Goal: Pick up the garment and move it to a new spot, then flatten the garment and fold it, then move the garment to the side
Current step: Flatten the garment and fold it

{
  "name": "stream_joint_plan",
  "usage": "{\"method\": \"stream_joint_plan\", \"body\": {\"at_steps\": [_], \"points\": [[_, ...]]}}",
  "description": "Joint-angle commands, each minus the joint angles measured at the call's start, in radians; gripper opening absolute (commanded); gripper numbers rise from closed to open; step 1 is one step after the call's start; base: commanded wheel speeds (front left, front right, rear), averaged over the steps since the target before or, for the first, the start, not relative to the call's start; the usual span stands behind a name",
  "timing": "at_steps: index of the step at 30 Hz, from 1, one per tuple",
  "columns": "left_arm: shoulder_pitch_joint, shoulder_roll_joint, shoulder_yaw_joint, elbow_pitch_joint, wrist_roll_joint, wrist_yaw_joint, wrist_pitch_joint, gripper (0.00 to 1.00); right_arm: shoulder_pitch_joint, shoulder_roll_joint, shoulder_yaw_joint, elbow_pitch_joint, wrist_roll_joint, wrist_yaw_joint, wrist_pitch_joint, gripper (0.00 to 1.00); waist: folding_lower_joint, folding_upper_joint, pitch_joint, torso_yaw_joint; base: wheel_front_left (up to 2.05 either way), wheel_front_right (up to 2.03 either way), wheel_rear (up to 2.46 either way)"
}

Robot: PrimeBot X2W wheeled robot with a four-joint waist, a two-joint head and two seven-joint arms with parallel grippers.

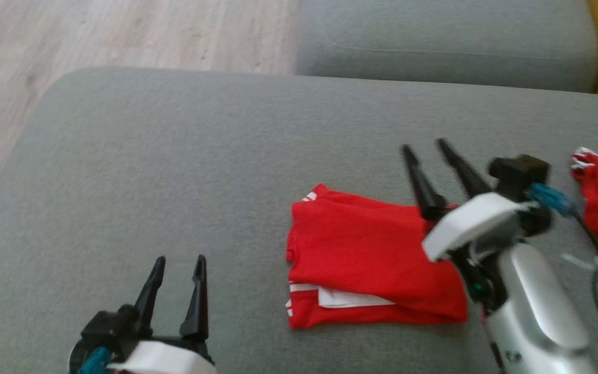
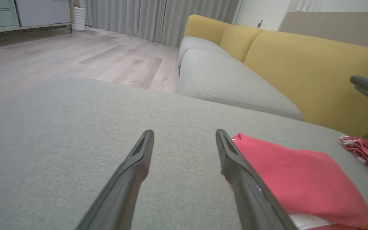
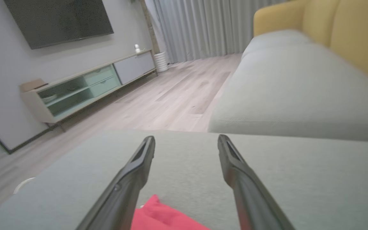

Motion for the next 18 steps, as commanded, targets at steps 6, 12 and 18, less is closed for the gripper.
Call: {"method": "stream_joint_plan", "body": {"at_steps": [6,12,18], "points": [[-0.088,-0.027,0.033,0.018,0.006,-0.009,-0.014,1.0,0.139,0.005,-0.118,-0.183,-0.192,-0.001,-0.05,1.0,0.0,-0.0001,-0.032,-0.061,0.0,0.0,0.0],[-0.073,-0.039,0.05,0.063,-0.004,-0.016,-0.038,1.0,0.312,0.005,-0.197,-0.294,-0.214,-0.001,-0.074,1.0,0.0,-0.0001,-0.047,-0.093,0.0,0.0,0.0],[-0.016,-0.037,0.073,0.093,-0.009,-0.018,-0.059,1.0,0.426,0.005,-0.214,-0.315,-0.178,-0.001,-0.113,1.0,0.0,-0.0001,-0.054,-0.109,0.0,0.0,0.0]]}}
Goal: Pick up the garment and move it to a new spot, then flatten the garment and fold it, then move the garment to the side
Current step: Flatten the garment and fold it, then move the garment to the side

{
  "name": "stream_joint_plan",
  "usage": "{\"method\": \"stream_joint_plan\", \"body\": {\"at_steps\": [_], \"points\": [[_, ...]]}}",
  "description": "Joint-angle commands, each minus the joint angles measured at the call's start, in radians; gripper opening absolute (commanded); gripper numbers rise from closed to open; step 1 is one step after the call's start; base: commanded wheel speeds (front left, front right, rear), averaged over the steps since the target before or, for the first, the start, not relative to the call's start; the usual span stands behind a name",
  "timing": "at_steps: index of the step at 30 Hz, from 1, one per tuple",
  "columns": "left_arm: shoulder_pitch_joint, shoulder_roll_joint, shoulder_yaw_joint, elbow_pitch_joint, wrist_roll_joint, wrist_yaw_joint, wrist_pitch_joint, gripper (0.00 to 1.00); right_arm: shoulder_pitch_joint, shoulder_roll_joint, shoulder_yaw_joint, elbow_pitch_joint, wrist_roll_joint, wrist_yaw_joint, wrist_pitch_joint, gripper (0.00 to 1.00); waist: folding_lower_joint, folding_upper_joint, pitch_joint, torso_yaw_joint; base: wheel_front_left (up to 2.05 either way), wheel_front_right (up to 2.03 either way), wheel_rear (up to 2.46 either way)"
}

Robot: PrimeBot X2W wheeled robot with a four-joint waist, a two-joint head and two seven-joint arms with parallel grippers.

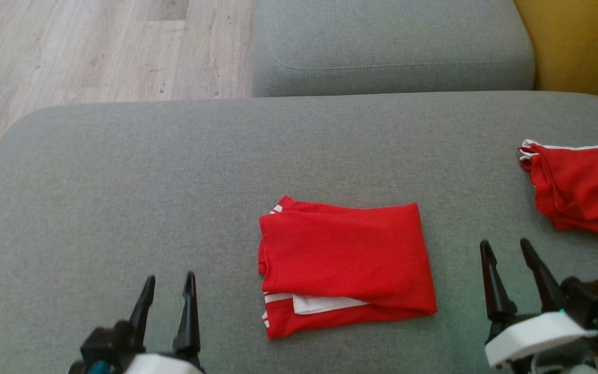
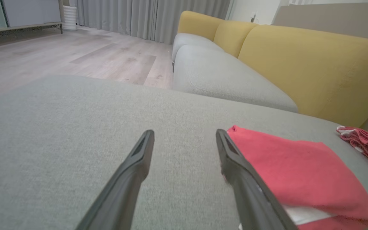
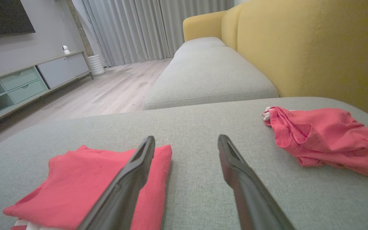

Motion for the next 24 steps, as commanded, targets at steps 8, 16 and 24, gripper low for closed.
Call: {"method": "stream_joint_plan", "body": {"at_steps": [8,16,24], "points": [[0.002,0.01,0.059,-0.004,0.007,-0.006,-0.023,1.0,-0.016,-0.004,0.036,-0.018,0.01,-0.001,-0.031,1.0,0.0001,-0.0001,0.001,-0.005,0.0,0.0,0.0],[0.003,0.008,0.063,-0.007,0.021,-0.009,-0.026,1.0,-0.025,-0.004,0.04,0.003,0.024,-0.001,-0.018,1.0,0.0001,-0.0001,0.002,0.0,0.0,0.0,0.0],[0.002,0.007,0.064,-0.005,0.024,-0.01,-0.027,1.0,-0.03,-0.004,0.042,0.009,0.021,-0.001,-0.013,1.0,0.0001,-0.0001,0.007,0.002,0.0,0.0,0.0]]}}
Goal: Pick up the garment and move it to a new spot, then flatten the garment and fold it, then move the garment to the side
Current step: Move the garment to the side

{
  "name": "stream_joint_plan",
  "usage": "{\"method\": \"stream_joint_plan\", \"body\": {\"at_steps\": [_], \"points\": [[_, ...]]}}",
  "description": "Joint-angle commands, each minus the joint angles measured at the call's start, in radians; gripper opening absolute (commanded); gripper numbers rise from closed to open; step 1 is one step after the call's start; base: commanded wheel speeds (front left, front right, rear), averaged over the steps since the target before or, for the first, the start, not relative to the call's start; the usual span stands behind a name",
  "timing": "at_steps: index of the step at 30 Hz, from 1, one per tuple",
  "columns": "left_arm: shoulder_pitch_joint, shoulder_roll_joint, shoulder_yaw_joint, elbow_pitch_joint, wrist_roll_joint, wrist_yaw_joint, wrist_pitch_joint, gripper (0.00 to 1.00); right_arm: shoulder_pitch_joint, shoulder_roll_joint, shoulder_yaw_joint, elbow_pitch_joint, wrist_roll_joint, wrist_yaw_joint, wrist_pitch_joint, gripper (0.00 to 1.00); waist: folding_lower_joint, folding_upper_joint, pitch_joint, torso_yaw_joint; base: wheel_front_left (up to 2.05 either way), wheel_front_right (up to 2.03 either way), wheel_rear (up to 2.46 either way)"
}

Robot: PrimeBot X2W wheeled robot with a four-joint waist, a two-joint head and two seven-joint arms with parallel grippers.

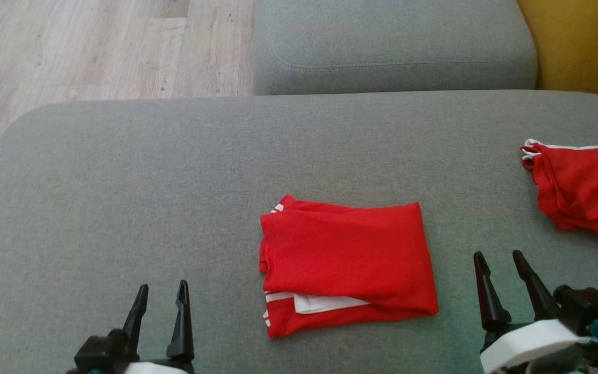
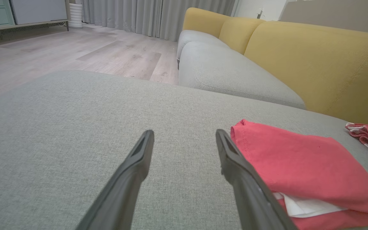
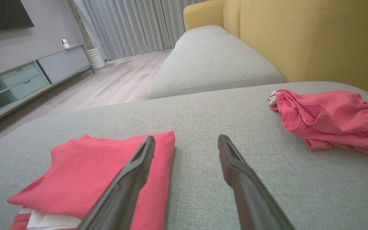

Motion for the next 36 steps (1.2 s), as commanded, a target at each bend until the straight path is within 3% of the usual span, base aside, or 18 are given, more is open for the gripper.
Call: {"method": "stream_joint_plan", "body": {"at_steps": [1,10,20,32,33,34,36], "points": [[-0.038,0.008,0.039,-0.023,0.013,-0.001,-0.013,1.0,-0.05,-0.006,0.025,-0.031,-0.003,-0.001,0.0,1.0,0.0,0.0,0.001,0.001,0.0,0.0,0.0],[-0.041,0.009,0.036,-0.021,0.011,-0.002,-0.014,1.0,-0.074,-0.006,0.005,-0.009,0.007,-0.001,0.049,1.0,0.0,0.0,0.008,0.012,0.0,0.0,0.0],[-0.039,0.007,0.025,-0.023,0.013,-0.014,-0.012,1.0,-0.254,-0.008,0.0,0.079,-0.098,-0.001,0.373,1.0,0.0,0.0,0.07,0.08,0.0,0.0,0.0],[-0.051,-0.017,0.03,0.004,0.023,-0.033,-0.015,1.0,-0.311,-0.017,-0.006,0.213,0.026,-0.001,0.563,1.0,0.0,0.0,0.102,0.15,0.0,0.0,0.0],[-0.051,-0.018,0.031,0.006,0.024,-0.034,-0.015,1.0,-0.316,-0.016,0.0,0.222,0.033,-0.001,0.568,0.84,0.0,0.0,0.104,0.152,0.0,0.0,0.0],[-0.052,-0.02,0.032,0.007,0.026,-0.036,-0.015,1.0,-0.322,-0.016,0.008,0.23,0.041,-0.001,0.572,0.42,0.0,0.0,0.106,0.152,0.0,0.0,0.0],[-0.052,-0.023,0.034,0.008,0.029,-0.037,-0.015,1.0,-0.336,-0.016,0.012,0.238,0.048,-0.001,0.563,0.24,0.0,0.0,0.111,0.149,0.0,0.0,0.0]]}}
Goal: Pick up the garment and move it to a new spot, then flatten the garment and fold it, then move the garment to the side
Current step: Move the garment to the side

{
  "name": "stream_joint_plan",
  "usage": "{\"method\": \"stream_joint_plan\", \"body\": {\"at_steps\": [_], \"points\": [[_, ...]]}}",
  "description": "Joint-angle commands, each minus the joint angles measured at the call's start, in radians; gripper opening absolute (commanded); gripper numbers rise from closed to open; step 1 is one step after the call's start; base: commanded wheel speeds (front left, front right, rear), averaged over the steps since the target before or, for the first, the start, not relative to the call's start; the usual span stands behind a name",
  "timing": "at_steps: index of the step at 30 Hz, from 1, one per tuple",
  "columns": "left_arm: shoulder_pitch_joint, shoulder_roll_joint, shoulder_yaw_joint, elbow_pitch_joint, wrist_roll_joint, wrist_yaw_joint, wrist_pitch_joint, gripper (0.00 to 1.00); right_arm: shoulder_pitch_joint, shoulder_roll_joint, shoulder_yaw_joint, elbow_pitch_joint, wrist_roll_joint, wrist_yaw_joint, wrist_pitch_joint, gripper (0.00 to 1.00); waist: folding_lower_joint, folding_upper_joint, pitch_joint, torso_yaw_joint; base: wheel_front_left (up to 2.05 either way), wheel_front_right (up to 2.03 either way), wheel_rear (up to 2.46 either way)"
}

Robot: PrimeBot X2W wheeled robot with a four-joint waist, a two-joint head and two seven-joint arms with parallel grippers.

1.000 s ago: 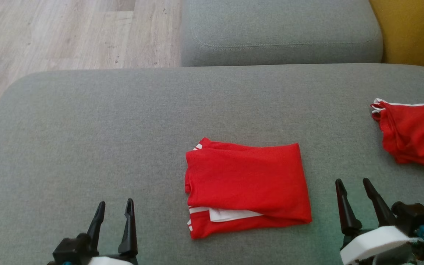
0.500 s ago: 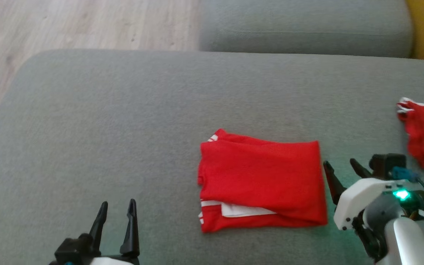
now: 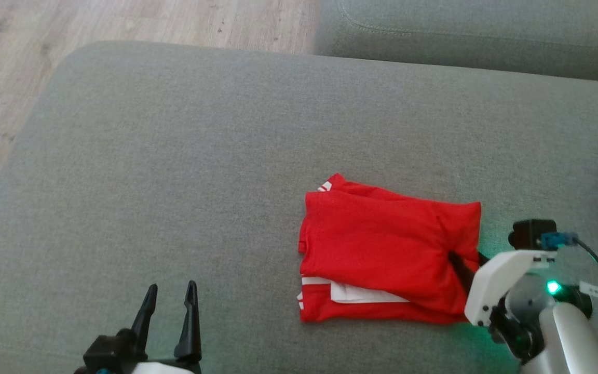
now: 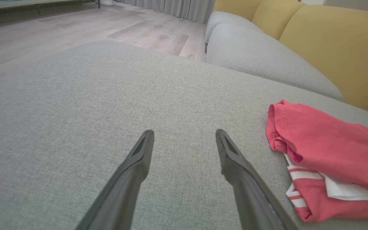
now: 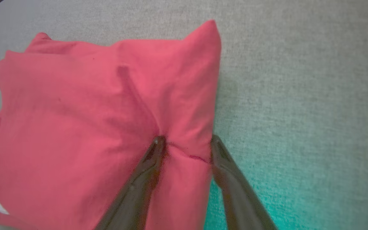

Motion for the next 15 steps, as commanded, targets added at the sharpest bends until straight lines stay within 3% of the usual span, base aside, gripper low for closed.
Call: {"method": "stream_joint_plan", "body": {"at_steps": [1,2,8,15], "points": [[-0.043,0.003,0.037,-0.023,0.014,-0.003,-0.012,1.0,-0.06,-0.012,0.031,-0.027,0.0,-0.001,-0.016,0.05,-0.0001,0.0,0.005,-0.007,0.0,0.0,0.0],[-0.043,0.002,0.036,-0.024,0.016,-0.004,-0.012,1.0,-0.069,-0.016,0.036,-0.029,-0.004,-0.001,-0.027,0.0,-0.0001,0.0,0.008,-0.015,0.0,0.0,0.0],[-0.051,0.001,0.041,-0.033,0.029,-0.007,-0.013,1.0,-0.119,-0.045,0.039,-0.049,-0.019,-0.001,-0.079,0.0,-0.0001,0.0,0.027,-0.088,0.0,0.0,0.0],[-0.092,0.001,0.044,-0.058,0.053,-0.011,-0.012,1.0,-0.174,-0.105,0.019,-0.122,-0.032,-0.001,-0.091,0.0,-0.0001,0.0,0.081,-0.268,0.0,0.0,0.0]]}}
